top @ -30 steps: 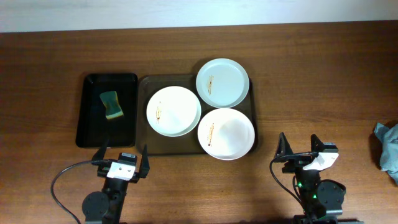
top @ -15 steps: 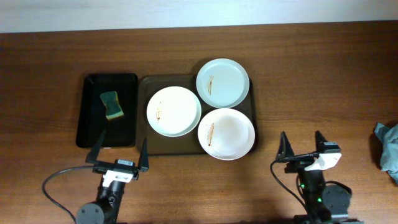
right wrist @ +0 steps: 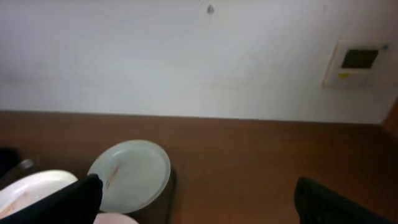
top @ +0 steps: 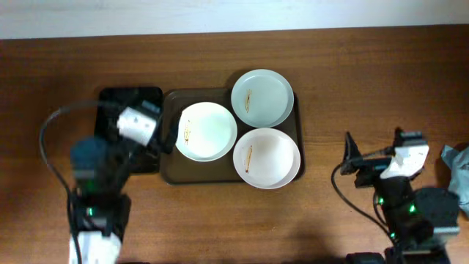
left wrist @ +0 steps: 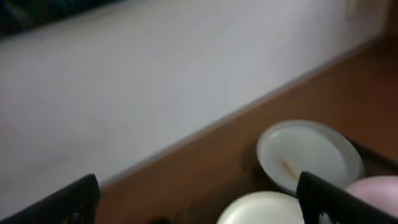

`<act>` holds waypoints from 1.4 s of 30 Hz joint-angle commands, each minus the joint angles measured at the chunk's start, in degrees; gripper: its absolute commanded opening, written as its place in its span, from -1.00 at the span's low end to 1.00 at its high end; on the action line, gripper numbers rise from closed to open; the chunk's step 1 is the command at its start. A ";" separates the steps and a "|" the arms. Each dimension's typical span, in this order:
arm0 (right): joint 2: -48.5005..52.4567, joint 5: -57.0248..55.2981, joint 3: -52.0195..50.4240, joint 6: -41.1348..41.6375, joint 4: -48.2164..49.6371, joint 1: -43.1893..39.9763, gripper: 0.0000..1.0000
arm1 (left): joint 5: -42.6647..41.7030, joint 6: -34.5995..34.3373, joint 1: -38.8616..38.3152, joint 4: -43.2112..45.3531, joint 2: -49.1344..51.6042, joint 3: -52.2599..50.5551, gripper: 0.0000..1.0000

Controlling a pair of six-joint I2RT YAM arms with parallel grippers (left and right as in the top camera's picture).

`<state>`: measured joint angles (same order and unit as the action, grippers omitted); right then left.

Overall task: Clean dirty plates on tray and stack at the side
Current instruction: 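Grasp the green-yellow sponge with left gripper and a plate rim with right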

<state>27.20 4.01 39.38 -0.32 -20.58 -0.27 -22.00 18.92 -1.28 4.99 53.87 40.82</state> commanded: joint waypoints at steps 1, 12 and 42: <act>5.95 0.11 7.98 -0.98 -4.94 0.44 0.97 | -3.41 0.46 -0.04 -11.50 8.83 13.40 0.98; 33.53 10.95 35.89 -0.76 -27.67 0.44 0.97 | -6.14 0.50 0.11 -67.30 32.57 56.83 0.98; 71.32 -1.70 43.69 20.76 -14.84 29.14 0.82 | 21.20 -28.33 10.05 -53.92 72.78 56.72 -0.23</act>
<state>98.43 3.40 82.26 20.60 -34.98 28.77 -0.16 -9.08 9.06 -48.51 125.82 96.97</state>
